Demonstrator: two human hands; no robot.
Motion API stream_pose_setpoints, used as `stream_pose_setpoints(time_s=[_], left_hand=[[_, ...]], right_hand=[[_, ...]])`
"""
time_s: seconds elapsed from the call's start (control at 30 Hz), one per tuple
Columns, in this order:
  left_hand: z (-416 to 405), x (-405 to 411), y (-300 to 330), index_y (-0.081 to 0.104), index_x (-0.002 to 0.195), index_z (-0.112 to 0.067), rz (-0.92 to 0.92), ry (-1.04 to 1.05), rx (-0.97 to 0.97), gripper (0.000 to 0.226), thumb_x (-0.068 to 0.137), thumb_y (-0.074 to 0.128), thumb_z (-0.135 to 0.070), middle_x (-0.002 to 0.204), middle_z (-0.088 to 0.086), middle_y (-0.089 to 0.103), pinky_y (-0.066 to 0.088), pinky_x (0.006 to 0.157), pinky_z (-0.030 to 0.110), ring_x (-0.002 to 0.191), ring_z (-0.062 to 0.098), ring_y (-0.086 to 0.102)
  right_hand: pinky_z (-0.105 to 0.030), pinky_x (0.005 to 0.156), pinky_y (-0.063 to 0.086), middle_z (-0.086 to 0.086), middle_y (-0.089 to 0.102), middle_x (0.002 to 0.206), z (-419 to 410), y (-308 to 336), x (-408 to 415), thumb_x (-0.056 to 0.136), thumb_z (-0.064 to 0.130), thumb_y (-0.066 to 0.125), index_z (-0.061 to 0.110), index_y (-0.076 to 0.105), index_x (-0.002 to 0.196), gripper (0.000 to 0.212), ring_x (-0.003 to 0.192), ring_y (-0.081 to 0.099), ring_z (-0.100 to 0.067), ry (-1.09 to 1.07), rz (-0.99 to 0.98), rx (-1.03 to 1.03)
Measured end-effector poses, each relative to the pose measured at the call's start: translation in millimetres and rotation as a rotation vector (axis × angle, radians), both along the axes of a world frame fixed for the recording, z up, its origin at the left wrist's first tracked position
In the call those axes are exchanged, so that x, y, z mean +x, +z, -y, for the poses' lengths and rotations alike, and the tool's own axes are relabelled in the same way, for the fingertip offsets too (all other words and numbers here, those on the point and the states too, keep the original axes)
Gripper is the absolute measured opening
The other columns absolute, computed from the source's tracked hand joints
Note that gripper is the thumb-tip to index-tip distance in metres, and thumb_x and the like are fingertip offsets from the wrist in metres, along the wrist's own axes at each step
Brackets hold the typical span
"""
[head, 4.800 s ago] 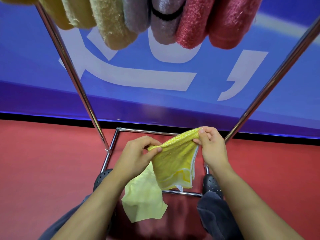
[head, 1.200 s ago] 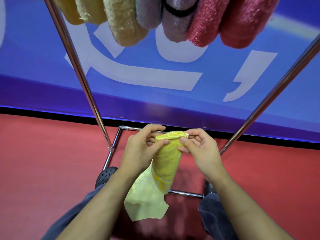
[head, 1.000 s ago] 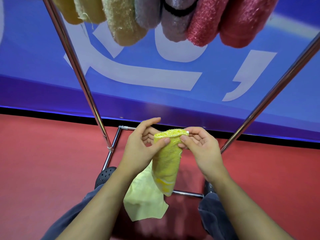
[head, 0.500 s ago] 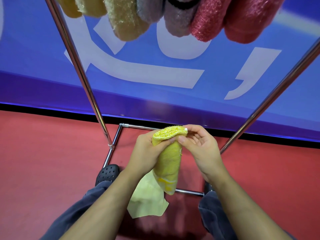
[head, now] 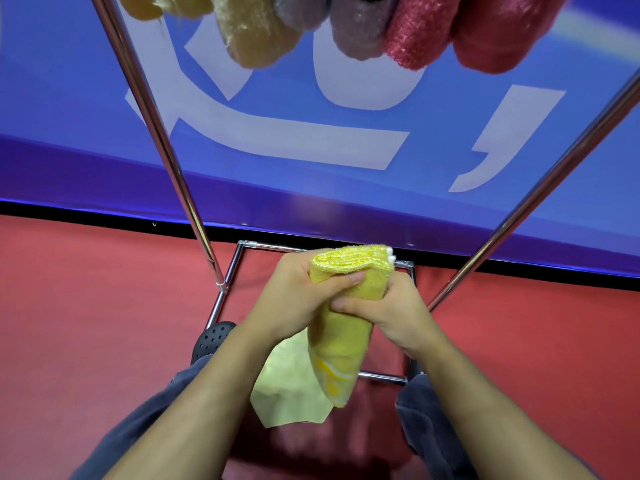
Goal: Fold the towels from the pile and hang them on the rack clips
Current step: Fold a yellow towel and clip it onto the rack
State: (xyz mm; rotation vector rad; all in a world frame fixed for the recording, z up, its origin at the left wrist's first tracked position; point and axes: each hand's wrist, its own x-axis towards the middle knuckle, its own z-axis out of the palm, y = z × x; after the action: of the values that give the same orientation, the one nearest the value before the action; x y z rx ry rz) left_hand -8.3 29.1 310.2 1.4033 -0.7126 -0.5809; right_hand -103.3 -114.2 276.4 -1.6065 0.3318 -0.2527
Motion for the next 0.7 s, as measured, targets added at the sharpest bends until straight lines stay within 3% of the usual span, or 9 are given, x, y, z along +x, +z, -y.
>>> stream_pose_setpoints(time_s=[0.07,0.1,0.27,0.47,0.7], left_hand=[[-2,3,9,0.078,0.095,-0.017,0.005,0.042,-0.037,0.018,0.086,0.074,-0.002,0.087,-0.013,0.078,0.053,0.076,0.015,0.082,-0.002,0.069],[-2,4,13,0.077,0.093,-0.019,0.023,0.061,-0.049,0.018,0.086,0.074,-0.003,0.084,-0.015,0.077,0.052,0.074,0.014,0.08,-0.004,0.068],[-7,11,29,0.076,0.092,-0.024,0.086,0.163,-0.089,0.021,0.086,0.075,-0.004,0.081,-0.021,0.076,0.05,0.074,0.011,0.079,-0.009,0.067],[-15,21,46,0.078,0.09,-0.028,0.112,0.264,-0.137,0.02,0.085,0.078,-0.009,0.082,-0.016,0.077,0.054,0.077,0.018,0.08,-0.002,0.067],[-11,20,63,0.077,0.091,-0.027,0.15,0.295,-0.177,0.019,0.086,0.077,-0.009,0.08,-0.018,0.077,0.054,0.076,0.018,0.08,-0.002,0.069]], right_hand=[[-0.07,0.074,0.053,-0.026,0.076,0.093,-3,-6,1,0.065,0.028,0.093,0.005,0.078,0.091,0.038,0.088,0.07,-0.054,-0.023,-0.06,-0.008],[-0.071,0.074,0.052,-0.027,0.075,0.093,-5,-8,2,0.063,0.03,0.094,0.003,0.078,0.091,0.041,0.087,0.072,-0.051,-0.034,-0.08,-0.005],[-0.044,0.079,0.061,-0.011,0.079,0.091,-14,-29,5,0.074,0.004,0.086,0.004,0.078,0.087,0.015,0.08,0.073,-0.018,0.013,-0.181,0.049],[-0.057,0.083,0.057,-0.018,0.078,0.095,-25,-55,8,0.068,0.02,0.092,0.0,0.077,0.091,0.033,0.083,0.072,-0.026,0.058,-0.284,0.019],[-0.036,0.079,0.06,-0.011,0.079,0.098,-27,-68,6,0.075,0.001,0.086,0.002,0.077,0.102,0.028,0.086,0.076,-0.022,0.071,-0.309,0.114]])
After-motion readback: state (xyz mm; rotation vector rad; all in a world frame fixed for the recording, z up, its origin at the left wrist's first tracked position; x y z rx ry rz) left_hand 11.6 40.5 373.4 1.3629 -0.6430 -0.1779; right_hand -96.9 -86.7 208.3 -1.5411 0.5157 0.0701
